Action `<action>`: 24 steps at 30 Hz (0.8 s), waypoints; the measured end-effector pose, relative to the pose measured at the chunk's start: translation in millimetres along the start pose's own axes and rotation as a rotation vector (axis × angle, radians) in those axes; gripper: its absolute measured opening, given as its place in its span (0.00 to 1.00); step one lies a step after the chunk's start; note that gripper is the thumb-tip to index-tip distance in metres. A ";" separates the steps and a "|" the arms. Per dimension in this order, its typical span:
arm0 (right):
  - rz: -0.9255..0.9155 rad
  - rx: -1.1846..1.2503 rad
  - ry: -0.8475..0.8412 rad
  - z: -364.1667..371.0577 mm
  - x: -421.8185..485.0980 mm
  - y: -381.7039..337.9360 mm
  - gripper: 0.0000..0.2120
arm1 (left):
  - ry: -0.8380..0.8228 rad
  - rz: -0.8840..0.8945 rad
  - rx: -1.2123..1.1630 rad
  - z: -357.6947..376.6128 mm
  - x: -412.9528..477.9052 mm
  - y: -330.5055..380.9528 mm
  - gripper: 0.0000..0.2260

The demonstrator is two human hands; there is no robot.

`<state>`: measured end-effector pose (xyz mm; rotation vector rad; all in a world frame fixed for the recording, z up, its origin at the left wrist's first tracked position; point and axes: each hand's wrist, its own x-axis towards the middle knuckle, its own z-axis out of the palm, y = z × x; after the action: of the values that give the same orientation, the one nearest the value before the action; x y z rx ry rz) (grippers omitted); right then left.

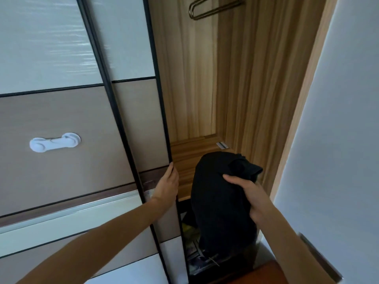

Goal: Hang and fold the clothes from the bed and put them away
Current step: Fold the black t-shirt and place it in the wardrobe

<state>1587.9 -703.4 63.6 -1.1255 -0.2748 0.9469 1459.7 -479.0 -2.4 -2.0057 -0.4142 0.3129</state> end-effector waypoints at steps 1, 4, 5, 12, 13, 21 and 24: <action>0.006 -0.005 -0.007 2.8 5.0 1.9 0.23 | 0.004 0.004 -0.009 2.6 -0.8 -1.5 0.29; 0.018 -0.029 -0.020 11.8 19.8 5.1 0.23 | -0.004 0.049 -0.034 10.2 -6.5 -7.1 0.27; 0.022 -0.037 -0.024 14.3 25.7 6.5 0.24 | -0.012 0.064 -0.041 14.6 -8.7 -9.1 0.26; 0.071 -0.053 -0.063 42.8 81.0 20.4 0.27 | -0.039 0.127 -0.148 57.4 -30.5 -25.4 0.19; 0.073 -0.064 -0.069 50.7 90.8 22.1 0.27 | -0.029 0.111 -0.179 62.5 -33.8 -29.0 0.17; 0.185 -0.139 -0.156 119.4 146.6 49.8 0.21 | -0.401 -0.195 -0.620 79.1 -25.1 -63.2 0.11; 0.211 -0.123 -0.186 136.3 157.8 55.3 0.17 | -0.494 -0.499 -1.660 115.9 -19.5 -66.8 0.19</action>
<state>1569.4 -490.1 36.2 -1.1965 -0.3744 1.2383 1386.4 -365.8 6.3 -3.2063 -1.9198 0.0973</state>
